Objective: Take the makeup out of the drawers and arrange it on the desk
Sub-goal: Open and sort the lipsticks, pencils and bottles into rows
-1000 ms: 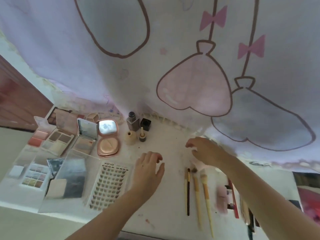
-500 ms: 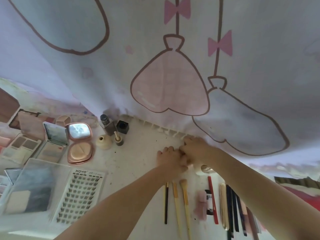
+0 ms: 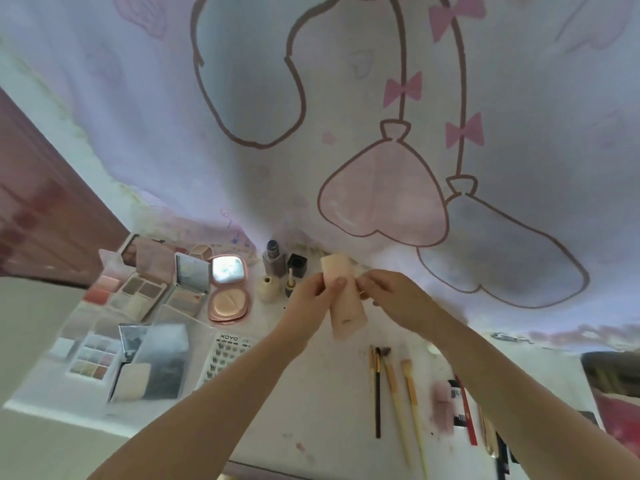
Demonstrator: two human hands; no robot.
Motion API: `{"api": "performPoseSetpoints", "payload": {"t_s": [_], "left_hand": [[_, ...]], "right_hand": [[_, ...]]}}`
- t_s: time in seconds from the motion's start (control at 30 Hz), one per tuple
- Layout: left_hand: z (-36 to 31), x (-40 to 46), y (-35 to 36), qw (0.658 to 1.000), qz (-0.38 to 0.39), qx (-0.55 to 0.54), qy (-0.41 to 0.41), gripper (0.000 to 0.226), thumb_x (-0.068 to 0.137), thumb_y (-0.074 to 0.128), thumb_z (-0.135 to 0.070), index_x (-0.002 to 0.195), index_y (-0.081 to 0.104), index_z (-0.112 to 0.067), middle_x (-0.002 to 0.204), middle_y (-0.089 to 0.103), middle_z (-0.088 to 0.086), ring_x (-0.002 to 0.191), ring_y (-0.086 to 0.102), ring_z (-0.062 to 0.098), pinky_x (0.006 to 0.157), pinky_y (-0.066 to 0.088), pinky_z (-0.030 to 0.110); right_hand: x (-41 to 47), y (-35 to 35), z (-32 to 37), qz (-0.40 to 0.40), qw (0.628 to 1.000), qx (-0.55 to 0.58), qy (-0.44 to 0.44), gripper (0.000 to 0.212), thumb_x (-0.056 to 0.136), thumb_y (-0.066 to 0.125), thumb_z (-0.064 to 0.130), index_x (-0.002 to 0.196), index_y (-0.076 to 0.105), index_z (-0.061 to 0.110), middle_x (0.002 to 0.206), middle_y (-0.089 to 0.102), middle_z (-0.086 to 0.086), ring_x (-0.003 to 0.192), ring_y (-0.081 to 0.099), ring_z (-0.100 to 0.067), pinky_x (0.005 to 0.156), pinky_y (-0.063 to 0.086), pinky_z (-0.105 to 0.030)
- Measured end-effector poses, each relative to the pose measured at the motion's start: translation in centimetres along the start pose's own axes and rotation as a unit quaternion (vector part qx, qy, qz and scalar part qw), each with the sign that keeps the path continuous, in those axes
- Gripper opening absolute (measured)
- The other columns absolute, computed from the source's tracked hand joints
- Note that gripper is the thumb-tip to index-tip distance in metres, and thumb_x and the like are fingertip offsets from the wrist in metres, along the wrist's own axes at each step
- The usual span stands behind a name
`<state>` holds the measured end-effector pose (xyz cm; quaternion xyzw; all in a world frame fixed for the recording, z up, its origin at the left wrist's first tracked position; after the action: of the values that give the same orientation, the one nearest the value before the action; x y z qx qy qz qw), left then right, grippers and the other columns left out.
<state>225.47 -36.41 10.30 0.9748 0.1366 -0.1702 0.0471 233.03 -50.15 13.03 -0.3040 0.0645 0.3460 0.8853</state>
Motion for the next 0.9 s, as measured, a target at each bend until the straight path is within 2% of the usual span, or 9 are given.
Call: {"api": "performPoseSetpoints", "payload": {"t_s": [0.13, 0.23, 0.3, 0.43, 0.53, 0.6, 0.67, 0.77, 0.9], "left_hand": [[-0.2, -2.4, -2.5, 0.961, -0.005, 0.26, 0.093, 0.019, 0.091, 0.055, -0.021, 0.077, 0.042, -0.017, 0.07, 0.046, -0.001, 0.064, 0.044, 0.016, 0.061, 0.039, 0.03], [-0.7, -4.1, -4.1, 0.919, -0.001, 0.361, 0.159, 0.017, 0.089, 0.059, -0.025, 0.088, 0.048, -0.013, 0.069, 0.051, -0.003, 0.064, 0.051, 0.021, 0.062, 0.042, 0.032], [-0.9, -4.9, -5.0, 0.919, -0.002, 0.359, 0.161, 0.021, 0.089, 0.06, -0.029, 0.094, 0.055, -0.01, 0.075, 0.059, 0.004, 0.067, 0.056, 0.023, 0.063, 0.046, 0.033], [-1.3, -6.5, -6.0, 0.964, 0.072, 0.251, 0.053, 0.023, 0.094, 0.052, -0.032, 0.083, 0.058, -0.012, 0.069, 0.061, 0.004, 0.055, 0.057, 0.016, 0.051, 0.048, 0.026], [-1.4, -7.2, -7.0, 0.972, 0.128, 0.197, 0.014, 0.019, 0.095, 0.053, -0.027, 0.099, 0.058, -0.009, 0.078, 0.067, 0.006, 0.061, 0.064, 0.015, 0.055, 0.053, 0.024], [-1.0, -7.5, -7.4, 0.97, 0.162, 0.182, -0.015, 0.026, 0.095, 0.054, -0.029, 0.107, 0.057, -0.006, 0.081, 0.069, 0.006, 0.063, 0.065, 0.014, 0.058, 0.054, 0.024], [-0.3, -7.7, -7.4, 0.959, 0.175, 0.222, -0.017, 0.027, 0.093, 0.056, -0.031, 0.106, 0.057, -0.007, 0.081, 0.068, 0.002, 0.062, 0.064, 0.008, 0.058, 0.053, 0.022], [0.6, -7.4, -6.9, 0.946, 0.184, 0.266, 0.002, 0.026, 0.092, 0.059, -0.031, 0.106, 0.059, -0.009, 0.084, 0.065, -0.001, 0.065, 0.061, 0.004, 0.059, 0.052, 0.018], [1.6, -7.0, -7.0, 0.944, 0.209, 0.251, -0.05, 0.028, 0.094, 0.054, -0.034, 0.108, 0.058, -0.01, 0.089, 0.068, 0.0, 0.071, 0.065, 0.008, 0.062, 0.054, 0.02]], "right_hand": [[-1.1, 1.0, 4.8, -0.02, 0.996, -0.085, 0.008, 0.043, 0.097, 0.028, 0.053, 0.094, 0.057, 0.021, 0.076, 0.066, 0.0, 0.057, 0.054, -0.01, 0.059, 0.043, -0.021], [-1.3, 2.8, 6.9, 0.017, 0.98, -0.199, 0.012, 0.049, 0.095, 0.029, 0.058, 0.081, 0.055, 0.019, 0.07, 0.065, -0.003, 0.054, 0.05, -0.01, 0.058, 0.041, -0.021], [-1.5, 3.5, 7.4, 0.04, 0.982, -0.183, 0.019, 0.042, 0.094, 0.04, 0.052, 0.081, 0.057, 0.015, 0.071, 0.062, -0.001, 0.056, 0.048, -0.011, 0.055, 0.038, -0.02], [-2.1, 4.1, 7.3, 0.096, 0.988, -0.12, -0.013, 0.015, 0.094, 0.047, 0.027, 0.103, 0.057, 0.021, 0.089, 0.059, 0.003, 0.068, 0.052, -0.012, 0.056, 0.044, -0.019], [-2.6, 3.9, 6.8, 0.136, 0.979, -0.118, -0.093, 0.019, 0.095, 0.049, 0.024, 0.113, 0.053, 0.031, 0.104, 0.059, 0.015, 0.091, 0.058, -0.001, 0.071, 0.049, -0.017], [-2.8, 3.5, 6.3, 0.177, 0.979, -0.081, -0.068, 0.026, 0.095, 0.052, 0.028, 0.121, 0.052, 0.031, 0.113, 0.06, 0.014, 0.101, 0.058, 0.0, 0.077, 0.05, -0.018], [-2.9, 3.8, 6.1, 0.214, 0.975, -0.055, 0.022, 0.032, 0.095, 0.049, 0.041, 0.122, 0.054, 0.025, 0.111, 0.063, 0.007, 0.095, 0.064, -0.007, 0.072, 0.054, -0.02], [-2.8, 4.8, 5.5, 0.257, 0.951, -0.102, 0.139, 0.056, 0.096, 0.032, 0.056, 0.106, 0.061, 0.01, 0.08, 0.07, 0.0, 0.059, 0.062, -0.011, 0.05, 0.046, -0.018], [-2.2, 4.2, 4.2, 0.244, 0.959, -0.125, 0.068, 0.02, 0.096, 0.05, 0.032, 0.107, 0.058, 0.017, 0.083, 0.065, 0.002, 0.061, 0.057, -0.004, 0.054, 0.045, -0.017]]}}
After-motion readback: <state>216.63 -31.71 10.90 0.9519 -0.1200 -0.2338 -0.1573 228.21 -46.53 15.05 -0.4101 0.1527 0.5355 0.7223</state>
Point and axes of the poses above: each hand's wrist, its own x-axis towards the middle knuckle, its own y-axis out of the palm, z = x × y, the point moved 1 cm from there along x, towards the middle knuckle
